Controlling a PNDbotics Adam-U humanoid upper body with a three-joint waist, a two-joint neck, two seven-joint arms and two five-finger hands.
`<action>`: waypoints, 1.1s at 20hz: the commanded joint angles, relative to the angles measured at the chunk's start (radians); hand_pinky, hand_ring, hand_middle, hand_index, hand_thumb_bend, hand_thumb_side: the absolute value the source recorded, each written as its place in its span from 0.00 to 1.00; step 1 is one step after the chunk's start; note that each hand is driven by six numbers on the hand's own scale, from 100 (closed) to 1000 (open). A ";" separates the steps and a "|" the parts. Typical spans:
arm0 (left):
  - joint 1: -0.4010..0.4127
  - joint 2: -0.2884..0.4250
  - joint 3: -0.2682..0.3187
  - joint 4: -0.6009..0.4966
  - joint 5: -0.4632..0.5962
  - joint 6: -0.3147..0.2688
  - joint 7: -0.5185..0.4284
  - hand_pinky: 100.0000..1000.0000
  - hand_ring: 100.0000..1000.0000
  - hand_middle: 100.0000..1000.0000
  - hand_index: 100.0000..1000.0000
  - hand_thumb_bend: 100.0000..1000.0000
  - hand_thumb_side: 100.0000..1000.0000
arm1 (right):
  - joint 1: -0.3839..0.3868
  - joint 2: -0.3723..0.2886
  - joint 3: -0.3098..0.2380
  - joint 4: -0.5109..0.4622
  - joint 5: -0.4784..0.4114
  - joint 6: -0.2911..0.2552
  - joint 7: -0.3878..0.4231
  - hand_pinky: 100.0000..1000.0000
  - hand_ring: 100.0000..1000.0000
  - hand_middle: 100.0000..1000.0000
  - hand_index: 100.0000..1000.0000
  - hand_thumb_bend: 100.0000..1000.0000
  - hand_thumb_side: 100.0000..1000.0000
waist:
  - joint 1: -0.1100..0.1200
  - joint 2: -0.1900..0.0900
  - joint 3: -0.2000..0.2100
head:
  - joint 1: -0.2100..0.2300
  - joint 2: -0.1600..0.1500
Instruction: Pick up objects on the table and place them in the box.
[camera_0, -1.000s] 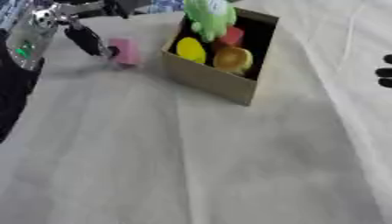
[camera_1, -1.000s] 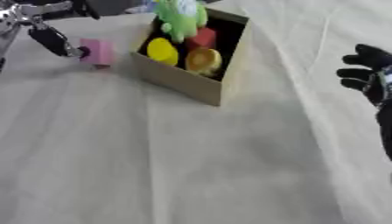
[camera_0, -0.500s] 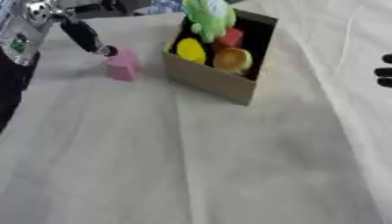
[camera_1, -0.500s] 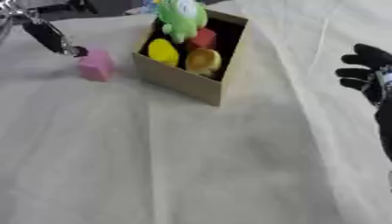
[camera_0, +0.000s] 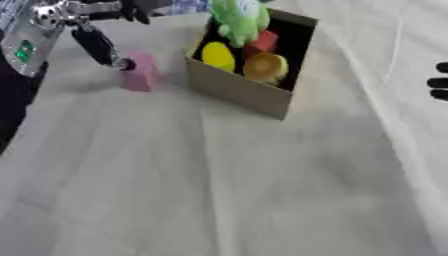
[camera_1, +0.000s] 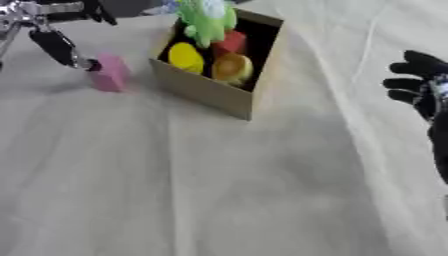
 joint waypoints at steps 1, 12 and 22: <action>-0.012 0.052 -0.007 -0.028 0.028 -0.004 -0.020 0.91 0.89 0.84 0.88 0.43 0.00 | -0.001 -0.016 -0.008 -0.015 0.003 0.003 -0.002 0.78 0.75 0.74 0.82 0.00 0.92 | -0.005 -0.035 0.006 | -0.009 0.008; 0.001 0.054 -0.026 -0.023 0.054 0.018 -0.064 0.91 0.89 0.84 0.89 0.49 0.00 | 0.004 -0.012 -0.007 -0.015 -0.001 0.003 -0.002 0.78 0.75 0.75 0.82 0.00 0.92 | -0.012 -0.047 0.010 | -0.007 0.011; 0.004 0.022 -0.003 0.031 -0.001 0.038 0.001 0.91 0.89 0.84 0.89 0.48 0.00 | -0.003 -0.005 -0.006 -0.015 -0.001 0.001 0.000 0.78 0.75 0.75 0.82 0.00 0.92 | -0.016 -0.034 0.001 | 0.004 0.003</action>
